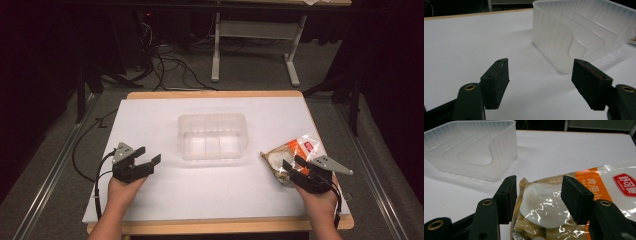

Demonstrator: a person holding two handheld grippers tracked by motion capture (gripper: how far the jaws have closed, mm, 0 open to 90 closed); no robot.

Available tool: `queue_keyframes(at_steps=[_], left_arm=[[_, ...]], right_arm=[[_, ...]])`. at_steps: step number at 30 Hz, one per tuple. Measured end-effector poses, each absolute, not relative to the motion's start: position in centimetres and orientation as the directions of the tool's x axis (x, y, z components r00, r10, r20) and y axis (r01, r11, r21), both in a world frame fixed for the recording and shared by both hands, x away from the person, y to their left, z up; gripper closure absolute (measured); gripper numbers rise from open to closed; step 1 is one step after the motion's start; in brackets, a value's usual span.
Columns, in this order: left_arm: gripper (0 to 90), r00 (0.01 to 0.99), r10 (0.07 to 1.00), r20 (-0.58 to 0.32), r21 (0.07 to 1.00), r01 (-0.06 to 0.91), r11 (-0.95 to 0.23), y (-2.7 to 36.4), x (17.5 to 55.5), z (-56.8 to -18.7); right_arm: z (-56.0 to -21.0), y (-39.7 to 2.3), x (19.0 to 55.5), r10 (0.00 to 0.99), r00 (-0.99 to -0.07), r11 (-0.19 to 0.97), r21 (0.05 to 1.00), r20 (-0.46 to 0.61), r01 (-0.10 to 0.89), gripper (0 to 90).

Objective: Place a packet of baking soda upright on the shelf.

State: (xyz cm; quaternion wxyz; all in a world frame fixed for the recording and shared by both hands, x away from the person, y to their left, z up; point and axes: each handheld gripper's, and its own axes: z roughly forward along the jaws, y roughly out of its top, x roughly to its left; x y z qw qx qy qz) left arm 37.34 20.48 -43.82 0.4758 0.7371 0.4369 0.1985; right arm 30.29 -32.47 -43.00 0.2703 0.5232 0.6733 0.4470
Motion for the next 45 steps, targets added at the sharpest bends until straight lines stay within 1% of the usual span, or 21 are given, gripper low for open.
queue_keyframes(at_steps=[3,5,9,17,28,39,45], left_arm=[[30.0,0.536,0.834,-0.134,0.846,0.501,-0.186,20.2,37.8,-44.4],[30.0,0.533,0.835,-0.138,0.838,0.512,-0.189,20.1,38.0,-44.5],[29.8,0.539,0.831,-0.136,0.836,0.513,-0.195,20.0,38.0,-44.5],[30.1,0.541,0.829,-0.141,0.840,0.509,-0.189,20.3,37.8,-44.3],[30.2,0.541,0.830,-0.133,0.833,0.515,-0.202,20.2,37.9,-44.5],[30.3,0.544,0.829,-0.128,0.839,0.505,-0.202,20.2,37.9,-44.4],[30.3,0.548,0.828,-0.120,0.838,0.502,-0.211,20.1,37.9,-44.4]], right_arm=[[-43.2,-32.7,30.4,0.944,-0.313,0.060,0.880,0.103,0.471,46.7],[-43.2,-32.6,30.5,0.942,-0.325,0.082,0.876,0.088,0.476,46.6],[-43.0,-32.4,30.5,0.937,-0.341,0.099,0.881,0.074,0.463,46.7],[-43.0,-32.4,30.5,0.937,-0.343,0.104,0.882,0.069,0.460,47.8],[-42.8,-33.2,30.4,0.940,-0.330,0.074,0.886,0.091,0.457,52.4],[-42.2,-35.2,30.2,0.956,-0.278,0.045,0.894,0.090,0.445,62.5],[-42.1,-37.1,30.0,0.970,-0.225,0.019,0.898,0.089,0.439,60.8]])
